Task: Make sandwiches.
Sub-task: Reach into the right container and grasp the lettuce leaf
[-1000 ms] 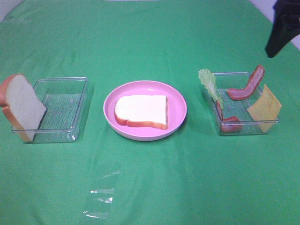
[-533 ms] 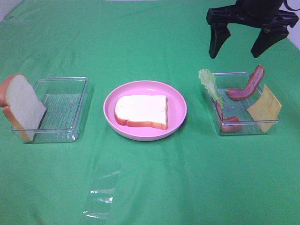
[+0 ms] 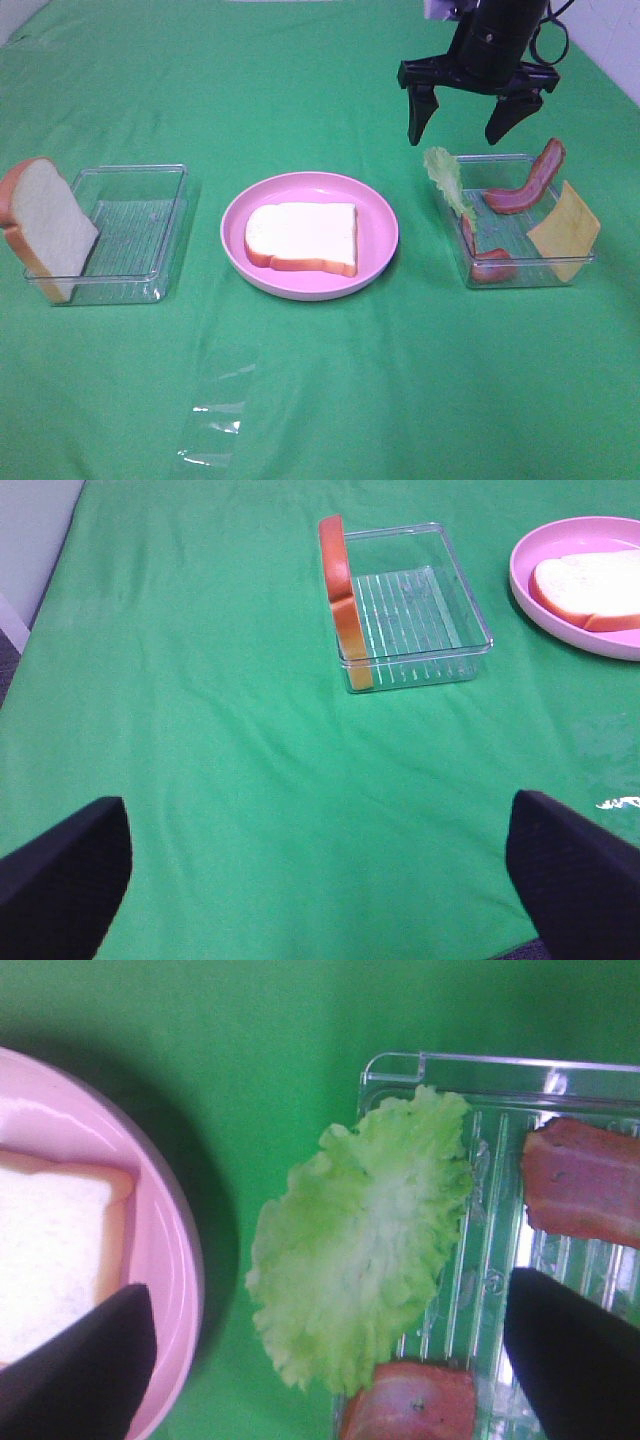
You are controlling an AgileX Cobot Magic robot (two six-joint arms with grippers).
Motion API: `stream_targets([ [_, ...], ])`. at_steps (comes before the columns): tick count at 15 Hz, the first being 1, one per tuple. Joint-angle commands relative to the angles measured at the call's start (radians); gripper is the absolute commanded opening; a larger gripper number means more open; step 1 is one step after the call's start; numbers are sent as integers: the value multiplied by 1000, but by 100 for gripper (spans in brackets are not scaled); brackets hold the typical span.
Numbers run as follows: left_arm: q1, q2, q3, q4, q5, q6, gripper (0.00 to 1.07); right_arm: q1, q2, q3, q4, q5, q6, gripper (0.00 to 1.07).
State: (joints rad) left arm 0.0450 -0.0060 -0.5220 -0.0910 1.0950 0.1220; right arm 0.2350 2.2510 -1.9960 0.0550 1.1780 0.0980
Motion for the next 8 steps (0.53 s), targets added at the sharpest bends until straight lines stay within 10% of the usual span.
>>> stream_targets([
  [1,-9,-18,3,-5,-16,-5,94,1,57,-9,4,-36,11,89],
  [8,-9,-18,3,-5,-16,-5,94,1,100,-9,-7,-43,-14,89],
])
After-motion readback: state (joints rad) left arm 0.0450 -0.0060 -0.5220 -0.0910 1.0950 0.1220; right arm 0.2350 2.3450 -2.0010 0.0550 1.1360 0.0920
